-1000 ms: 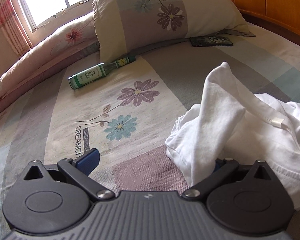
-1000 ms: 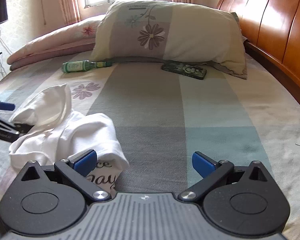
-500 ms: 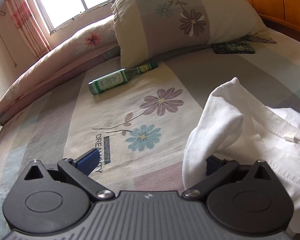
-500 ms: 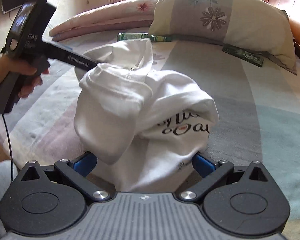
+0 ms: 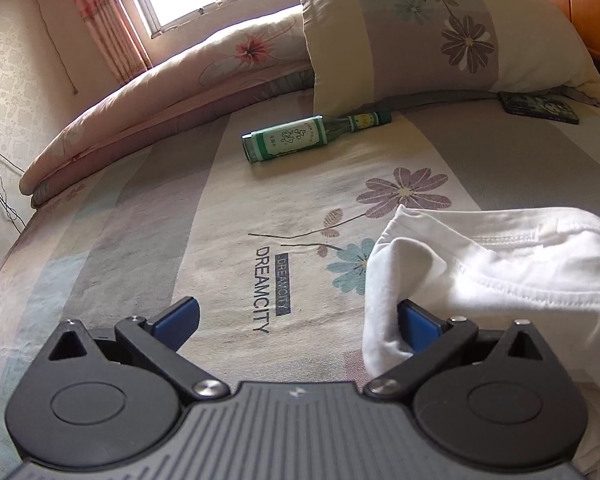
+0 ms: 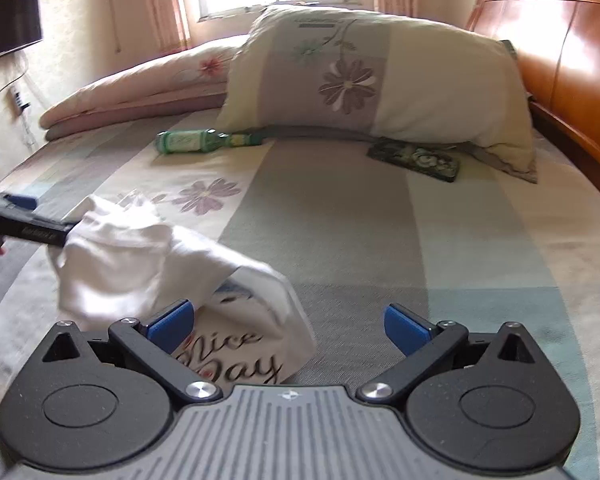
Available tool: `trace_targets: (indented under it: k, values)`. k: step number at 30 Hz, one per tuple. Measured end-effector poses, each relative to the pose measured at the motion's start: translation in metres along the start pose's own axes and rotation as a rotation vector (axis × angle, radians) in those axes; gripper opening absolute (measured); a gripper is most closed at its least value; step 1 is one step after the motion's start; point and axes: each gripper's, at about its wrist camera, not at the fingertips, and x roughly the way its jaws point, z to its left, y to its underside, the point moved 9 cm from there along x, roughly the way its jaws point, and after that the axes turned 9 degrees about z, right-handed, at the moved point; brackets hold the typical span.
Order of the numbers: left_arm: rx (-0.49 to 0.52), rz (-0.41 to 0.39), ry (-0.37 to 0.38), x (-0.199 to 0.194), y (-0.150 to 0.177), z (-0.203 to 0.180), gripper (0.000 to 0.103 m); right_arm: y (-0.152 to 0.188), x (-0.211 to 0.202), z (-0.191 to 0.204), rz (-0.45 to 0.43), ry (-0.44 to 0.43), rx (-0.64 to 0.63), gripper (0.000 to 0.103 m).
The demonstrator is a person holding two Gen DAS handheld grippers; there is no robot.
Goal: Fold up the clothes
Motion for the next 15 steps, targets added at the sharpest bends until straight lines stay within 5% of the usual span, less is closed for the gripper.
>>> trace_targets:
  k: [2,6,12,15]
  values:
    - [0.019,-0.004,-0.011,-0.002,0.000,-0.003,0.103,0.017,0.003,0.021,0.057,-0.055,-0.123,0.103]
    - [0.023,-0.008,-0.012,-0.005,0.000,-0.003,0.103,0.023,0.013,0.041,0.008,0.144,-0.378,0.103]
    - [0.010,-0.001,0.015,-0.005,0.003,0.000,0.103,-0.018,0.008,0.012,-0.034,0.100,-0.231,0.103]
    - [0.030,0.002,0.015,-0.003,0.005,-0.003,0.103,-0.024,0.023,0.002,-0.016,0.123,-0.268,0.103]
